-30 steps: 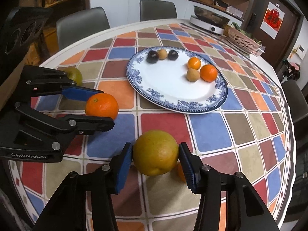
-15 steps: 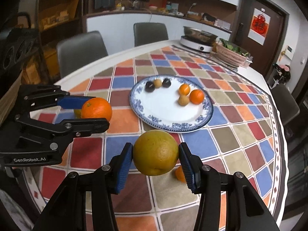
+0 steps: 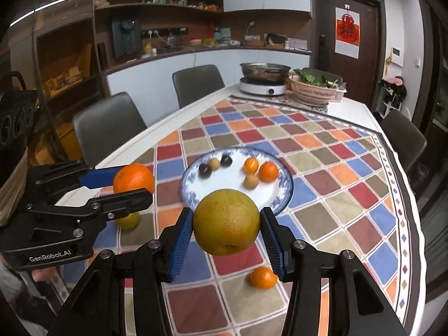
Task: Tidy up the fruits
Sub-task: 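Carry the orange and the yellow pear over the plate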
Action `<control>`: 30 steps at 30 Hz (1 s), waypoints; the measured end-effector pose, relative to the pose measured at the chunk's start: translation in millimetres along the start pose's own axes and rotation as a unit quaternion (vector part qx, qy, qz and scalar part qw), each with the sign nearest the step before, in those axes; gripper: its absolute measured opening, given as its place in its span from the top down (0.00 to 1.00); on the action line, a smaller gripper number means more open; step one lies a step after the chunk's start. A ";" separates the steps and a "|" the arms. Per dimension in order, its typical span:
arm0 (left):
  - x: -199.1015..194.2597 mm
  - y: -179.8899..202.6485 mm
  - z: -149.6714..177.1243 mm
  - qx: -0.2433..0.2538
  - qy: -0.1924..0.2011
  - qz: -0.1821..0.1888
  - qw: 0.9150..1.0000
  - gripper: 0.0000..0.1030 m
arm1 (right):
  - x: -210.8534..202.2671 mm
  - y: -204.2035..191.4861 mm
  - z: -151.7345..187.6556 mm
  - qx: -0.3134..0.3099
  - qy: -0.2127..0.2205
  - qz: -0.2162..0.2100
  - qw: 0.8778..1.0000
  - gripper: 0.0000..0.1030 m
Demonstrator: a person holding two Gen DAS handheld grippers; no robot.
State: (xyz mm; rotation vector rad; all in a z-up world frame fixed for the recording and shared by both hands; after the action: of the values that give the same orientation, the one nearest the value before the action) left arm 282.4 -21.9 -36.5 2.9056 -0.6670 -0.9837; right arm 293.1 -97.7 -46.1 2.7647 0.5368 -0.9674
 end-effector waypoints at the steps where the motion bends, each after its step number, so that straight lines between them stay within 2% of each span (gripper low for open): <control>1: 1.1 -1.0 -4.1 0.002 0.002 -0.002 1.000 0.60 | 1.0 1.4 -4.5 0.002 0.002 0.000 1.000 0.52; 8: 16.5 -10.9 -27.3 0.001 0.010 -0.006 1.000 0.60 | 16.3 16.0 -26.2 0.018 0.004 0.005 1.000 0.52; 15: 45.9 -30.3 -38.0 -0.033 -0.004 0.000 0.999 0.60 | 40.6 29.8 -39.4 0.030 -0.001 0.009 1.000 0.52; 27: 100.6 -59.8 -44.5 -0.049 -0.043 -0.005 0.998 0.60 | 104.6 46.3 -40.6 0.037 -0.053 0.010 0.998 0.52; 30: 117.9 -66.6 -41.6 -0.054 -0.059 0.003 0.997 0.60 | 121.0 52.9 -37.5 0.043 -0.069 0.011 0.997 0.52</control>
State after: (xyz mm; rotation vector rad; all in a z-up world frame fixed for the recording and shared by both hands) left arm 416.7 -13.2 -80.4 2.7685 -0.6051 -1.1602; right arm 422.7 -102.5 -91.2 2.7453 0.4518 -1.1915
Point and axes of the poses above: each gripper's, at about its wrist camera, not at the fingertips, and x roughly the way its jaws point, y to its right, z to its underside, the point moved 10 cm from there along x, roughly the way its jaws point, and after that the axes turned 6 degrees about z, right-handed, at the moved point
